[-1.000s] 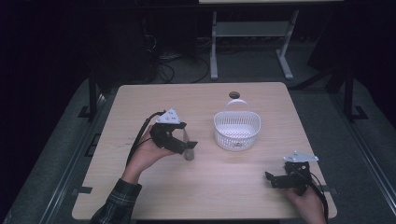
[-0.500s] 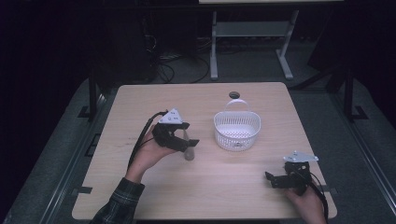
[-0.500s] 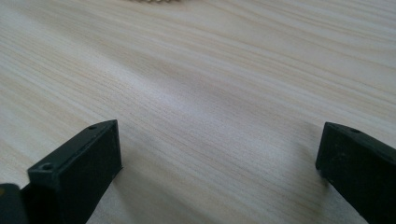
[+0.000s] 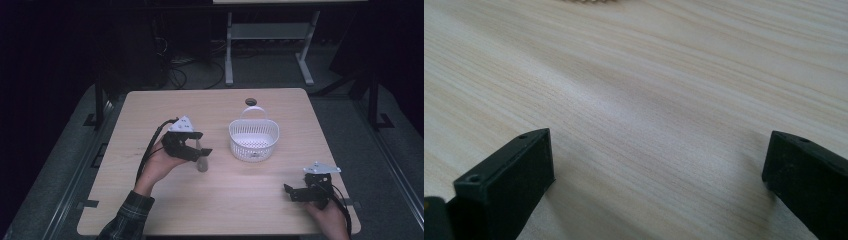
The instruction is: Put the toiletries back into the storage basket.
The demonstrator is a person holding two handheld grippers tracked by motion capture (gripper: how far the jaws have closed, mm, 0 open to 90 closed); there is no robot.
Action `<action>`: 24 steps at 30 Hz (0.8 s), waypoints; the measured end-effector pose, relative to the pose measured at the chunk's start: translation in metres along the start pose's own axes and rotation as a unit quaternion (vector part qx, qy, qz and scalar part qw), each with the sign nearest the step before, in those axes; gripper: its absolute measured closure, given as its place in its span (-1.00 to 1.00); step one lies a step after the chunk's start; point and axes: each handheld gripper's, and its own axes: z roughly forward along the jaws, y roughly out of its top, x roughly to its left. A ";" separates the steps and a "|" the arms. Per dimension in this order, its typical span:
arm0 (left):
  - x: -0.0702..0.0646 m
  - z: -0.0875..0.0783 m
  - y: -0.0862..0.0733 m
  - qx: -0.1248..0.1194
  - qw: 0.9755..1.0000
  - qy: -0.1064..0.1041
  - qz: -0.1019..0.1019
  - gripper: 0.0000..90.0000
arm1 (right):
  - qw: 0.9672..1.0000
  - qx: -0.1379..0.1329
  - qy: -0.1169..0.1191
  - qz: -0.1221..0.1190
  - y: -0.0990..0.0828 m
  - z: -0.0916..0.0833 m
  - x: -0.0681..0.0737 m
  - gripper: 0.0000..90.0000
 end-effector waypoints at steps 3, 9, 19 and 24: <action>0.001 -0.001 0.000 -0.001 1.000 0.000 -0.002 -0.33 | 1.000 0.000 0.000 0.000 0.000 0.000 0.000 -1.00; 0.002 -0.003 -0.001 0.002 1.000 0.000 -0.002 -0.33 | 1.000 0.000 0.000 0.000 0.000 0.000 0.000 -1.00; 0.002 -0.004 0.000 0.004 1.000 0.003 -0.001 -0.33 | 1.000 0.000 0.000 0.000 0.000 0.000 0.000 -1.00; 0.002 -0.007 0.002 0.001 1.000 0.003 -0.004 -0.33 | 1.000 0.000 0.000 0.001 0.000 0.000 0.000 -1.00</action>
